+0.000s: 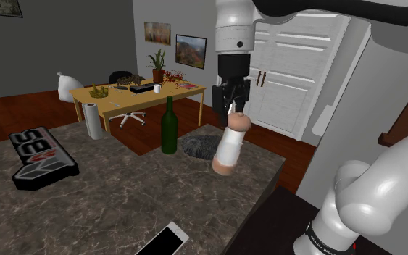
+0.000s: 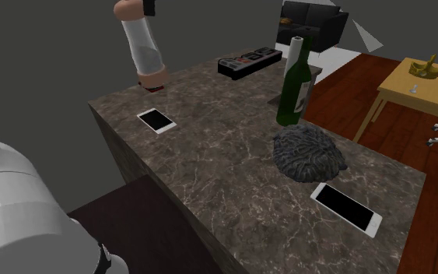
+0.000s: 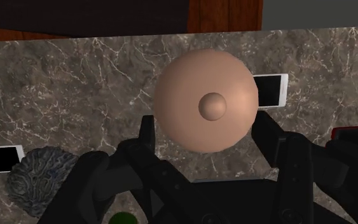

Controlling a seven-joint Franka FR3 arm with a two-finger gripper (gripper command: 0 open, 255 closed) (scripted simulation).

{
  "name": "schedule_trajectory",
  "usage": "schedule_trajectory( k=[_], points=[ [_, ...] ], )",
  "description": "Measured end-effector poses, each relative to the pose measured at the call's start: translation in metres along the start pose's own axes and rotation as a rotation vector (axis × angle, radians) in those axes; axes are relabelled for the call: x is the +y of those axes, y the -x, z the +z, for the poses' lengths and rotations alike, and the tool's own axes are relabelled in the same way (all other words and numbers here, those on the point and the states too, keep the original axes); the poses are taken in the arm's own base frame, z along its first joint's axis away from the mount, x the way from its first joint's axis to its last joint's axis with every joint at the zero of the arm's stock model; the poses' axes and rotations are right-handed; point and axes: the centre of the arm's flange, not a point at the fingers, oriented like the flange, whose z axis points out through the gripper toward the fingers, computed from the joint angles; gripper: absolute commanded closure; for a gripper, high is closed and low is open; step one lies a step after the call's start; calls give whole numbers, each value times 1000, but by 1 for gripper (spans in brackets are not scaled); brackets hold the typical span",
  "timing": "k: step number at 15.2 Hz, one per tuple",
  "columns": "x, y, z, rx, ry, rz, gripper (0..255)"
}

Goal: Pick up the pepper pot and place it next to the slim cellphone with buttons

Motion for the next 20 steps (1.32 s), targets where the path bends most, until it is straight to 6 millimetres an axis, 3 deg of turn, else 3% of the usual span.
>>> schedule_trajectory(
  k=[20],
  points=[
    [-260, 48, 8, 0, 1, -1, 255]
  ],
)
